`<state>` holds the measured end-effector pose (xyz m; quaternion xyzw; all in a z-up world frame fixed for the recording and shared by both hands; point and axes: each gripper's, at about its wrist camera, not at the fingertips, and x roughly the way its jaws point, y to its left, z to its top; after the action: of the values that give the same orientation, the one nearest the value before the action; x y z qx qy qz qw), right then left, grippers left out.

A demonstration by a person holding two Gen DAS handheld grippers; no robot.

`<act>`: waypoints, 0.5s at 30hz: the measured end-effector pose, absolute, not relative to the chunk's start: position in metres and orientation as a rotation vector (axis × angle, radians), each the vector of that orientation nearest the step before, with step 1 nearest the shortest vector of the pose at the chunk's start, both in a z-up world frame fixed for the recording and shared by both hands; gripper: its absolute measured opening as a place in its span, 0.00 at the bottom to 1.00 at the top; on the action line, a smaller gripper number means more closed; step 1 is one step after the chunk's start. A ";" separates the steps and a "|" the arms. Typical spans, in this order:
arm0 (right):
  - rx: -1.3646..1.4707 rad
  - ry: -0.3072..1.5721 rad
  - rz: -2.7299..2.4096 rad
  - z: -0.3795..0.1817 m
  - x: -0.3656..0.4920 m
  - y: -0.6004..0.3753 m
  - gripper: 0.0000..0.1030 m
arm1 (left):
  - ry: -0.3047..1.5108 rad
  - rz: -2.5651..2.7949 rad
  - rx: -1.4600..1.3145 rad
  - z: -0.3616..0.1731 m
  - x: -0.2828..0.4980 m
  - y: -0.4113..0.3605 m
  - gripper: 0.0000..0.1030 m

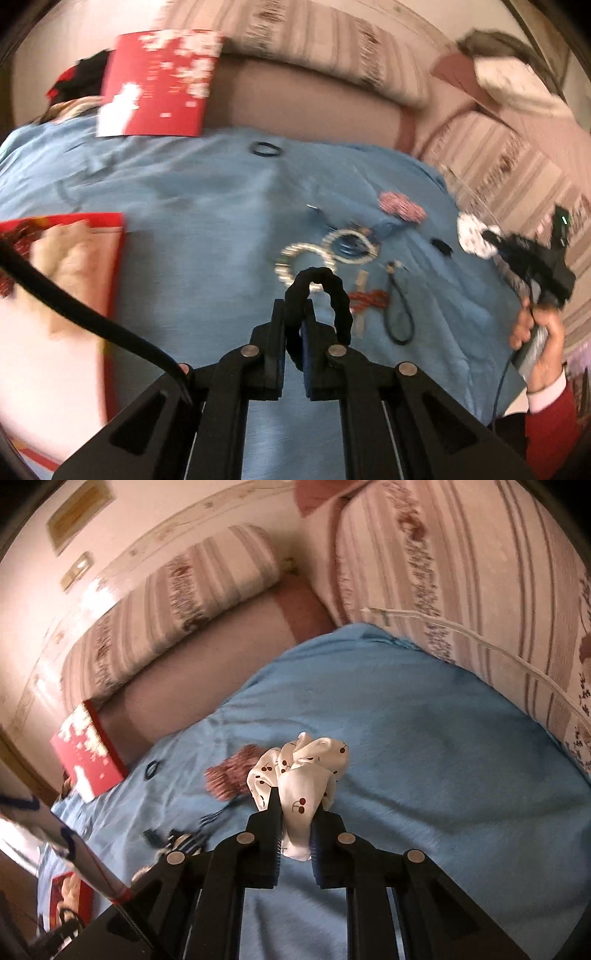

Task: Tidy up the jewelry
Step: 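Grasp the black scrunchie with the left tool while the right grasps the cherry-print scrunchie, then carry both into the red box while the left tool releases the black scrunchie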

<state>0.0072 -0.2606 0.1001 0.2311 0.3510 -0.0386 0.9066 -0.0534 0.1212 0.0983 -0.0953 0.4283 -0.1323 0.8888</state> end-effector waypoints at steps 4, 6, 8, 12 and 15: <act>0.405 0.736 -0.003 0.105 0.003 -0.213 0.13 | 0.883 -0.197 -0.306 0.100 -0.056 0.173 0.07; 0.355 0.741 0.034 0.105 -0.001 -0.186 0.13 | 0.868 -0.153 -0.331 0.103 -0.060 0.197 0.07; 0.323 0.758 0.082 0.104 -0.004 -0.158 0.13 | 0.856 -0.098 -0.339 0.107 -0.063 0.221 0.07; 0.297 0.816 0.215 0.098 -0.007 -0.094 0.13 | 0.872 0.006 -0.340 0.109 -0.069 0.263 0.07; 0.296 0.862 0.320 0.092 -0.010 -0.047 0.13 | 0.896 0.098 -0.307 0.105 -0.069 0.293 0.07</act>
<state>-0.0104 -0.0466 0.0915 0.1421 0.4144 0.1536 0.8857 -0.0687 0.2930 0.1049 -0.1476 0.4312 0.0474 0.8888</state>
